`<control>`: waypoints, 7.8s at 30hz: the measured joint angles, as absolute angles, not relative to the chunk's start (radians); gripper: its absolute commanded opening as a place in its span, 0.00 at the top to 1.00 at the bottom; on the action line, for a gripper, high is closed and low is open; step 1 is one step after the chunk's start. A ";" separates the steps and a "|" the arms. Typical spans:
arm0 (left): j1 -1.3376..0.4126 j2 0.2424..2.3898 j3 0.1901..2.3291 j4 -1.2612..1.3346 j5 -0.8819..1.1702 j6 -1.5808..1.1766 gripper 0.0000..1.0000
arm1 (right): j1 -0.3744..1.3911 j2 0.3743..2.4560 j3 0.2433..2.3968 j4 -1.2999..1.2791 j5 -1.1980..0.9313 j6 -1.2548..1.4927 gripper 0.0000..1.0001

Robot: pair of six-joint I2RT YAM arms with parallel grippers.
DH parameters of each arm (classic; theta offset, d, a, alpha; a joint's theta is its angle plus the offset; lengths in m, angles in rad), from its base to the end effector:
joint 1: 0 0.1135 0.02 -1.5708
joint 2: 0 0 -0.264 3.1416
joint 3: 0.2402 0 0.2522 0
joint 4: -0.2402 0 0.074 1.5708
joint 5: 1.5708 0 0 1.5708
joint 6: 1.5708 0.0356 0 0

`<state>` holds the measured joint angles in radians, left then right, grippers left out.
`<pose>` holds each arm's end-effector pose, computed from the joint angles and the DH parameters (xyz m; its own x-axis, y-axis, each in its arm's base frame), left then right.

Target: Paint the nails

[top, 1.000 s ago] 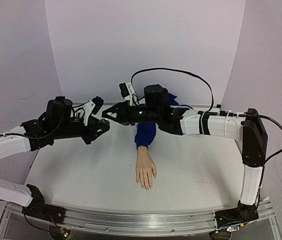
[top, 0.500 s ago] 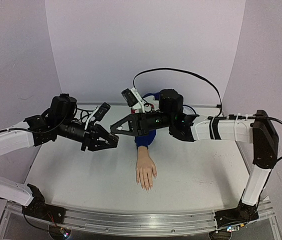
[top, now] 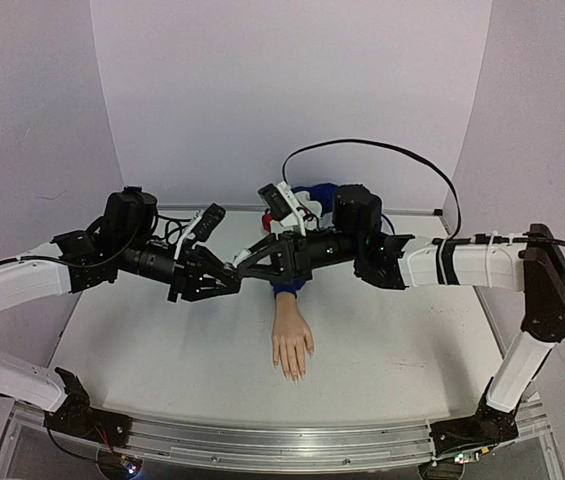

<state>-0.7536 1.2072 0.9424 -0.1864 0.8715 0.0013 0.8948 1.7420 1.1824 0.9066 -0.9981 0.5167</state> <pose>0.1749 -0.2015 0.3118 -0.3167 0.2984 -0.9004 0.9431 -0.0023 -0.3325 0.2220 0.3246 0.3262 -0.2681 0.0936 -0.9588 -0.9026 -0.3723 0.2161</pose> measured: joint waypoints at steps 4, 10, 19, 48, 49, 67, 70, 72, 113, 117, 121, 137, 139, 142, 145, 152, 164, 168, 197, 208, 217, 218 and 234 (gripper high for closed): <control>-0.754 1.143 0.906 -0.171 0.662 0.040 1.00 | 0.883 1.726 1.178 0.794 -0.865 0.500 0.12; -0.754 1.117 0.870 -0.164 0.410 0.080 1.00 | 0.875 1.663 1.173 0.678 -0.628 0.495 0.10; -0.757 1.115 0.867 -0.164 0.237 0.109 1.00 | 0.933 1.702 1.333 0.603 -0.364 0.549 0.18; -0.742 1.091 0.863 -0.184 0.468 0.059 1.00 | 0.963 1.845 1.456 0.578 -0.561 0.532 1.00; -0.741 1.091 0.866 -0.187 0.558 0.050 1.00 | 0.955 1.827 1.437 0.582 -0.654 0.491 1.00; -0.769 1.183 0.953 -0.197 0.838 -0.016 1.00 | 0.940 1.667 1.222 0.699 -0.895 0.273 0.23; -0.769 1.182 0.938 -0.198 0.673 0.014 1.00 | 0.918 1.657 1.189 0.668 -0.799 0.303 0.02; -0.769 1.175 0.931 -0.199 0.587 0.034 1.00 | 0.906 1.652 1.171 0.648 -0.715 0.326 0.02; -0.738 1.121 0.897 -0.246 0.672 0.068 1.00 | 0.936 1.837 1.402 0.608 -0.840 0.441 1.00; -0.717 1.181 0.930 -0.262 1.015 0.034 1.00 | 0.948 1.787 1.340 0.670 -1.015 0.363 1.00; -0.717 1.247 0.948 -0.245 1.216 -0.002 1.00 | 0.963 1.746 1.283 0.708 -1.042 0.310 1.00; -0.694 1.212 0.951 -0.215 0.849 -0.017 1.00 | 0.968 1.715 1.263 0.602 -0.657 0.388 0.02; -0.693 1.186 0.947 -0.204 0.792 0.002 1.00 | 0.969 1.693 1.263 0.538 -0.575 0.416 0.02; -0.693 1.151 0.935 -0.197 0.738 0.033 1.00 | 0.959 1.652 1.263 0.462 -0.509 0.464 0.02; -0.693 1.138 0.925 -0.191 0.719 0.063 1.00 | 0.941 1.615 1.267 0.402 -0.487 0.507 0.02; -0.693 1.131 0.897 -0.191 0.707 0.112 1.00 | 0.926 1.659 1.423 0.270 -0.551 0.528 0.24; -0.693 1.126 0.888 -0.192 0.705 0.133 1.00 | 0.926 1.785 1.577 0.137 -0.675 0.501 0.45; -0.693 1.126 0.888 -0.194 0.705 0.135 1.00 | 0.926 1.802 1.600 0.118 -0.694 0.491 0.49; -0.691 1.134 0.888 -0.246 0.677 0.144 1.00 | 0.933 1.808 1.604 0.097 -0.657 0.436 1.00; -0.691 1.141 0.888 -0.246 0.677 0.157 1.00 | 0.932 1.742 1.587 0.107 -0.628 0.426 1.00; -0.691 1.141 0.888 -0.246 0.677 0.157 1.00 | 0.932 1.737 1.568 0.118 -0.610 0.427 1.00; -0.691 1.141 0.888 -0.246 0.677 0.157 1.00 | 0.932 1.733 1.561 0.121 -0.607 0.427 1.00; -0.691 1.137 0.888 -0.246 0.570 0.157 1.00 | 0.911 1.432 1.295 0.194 -0.438 0.343 1.00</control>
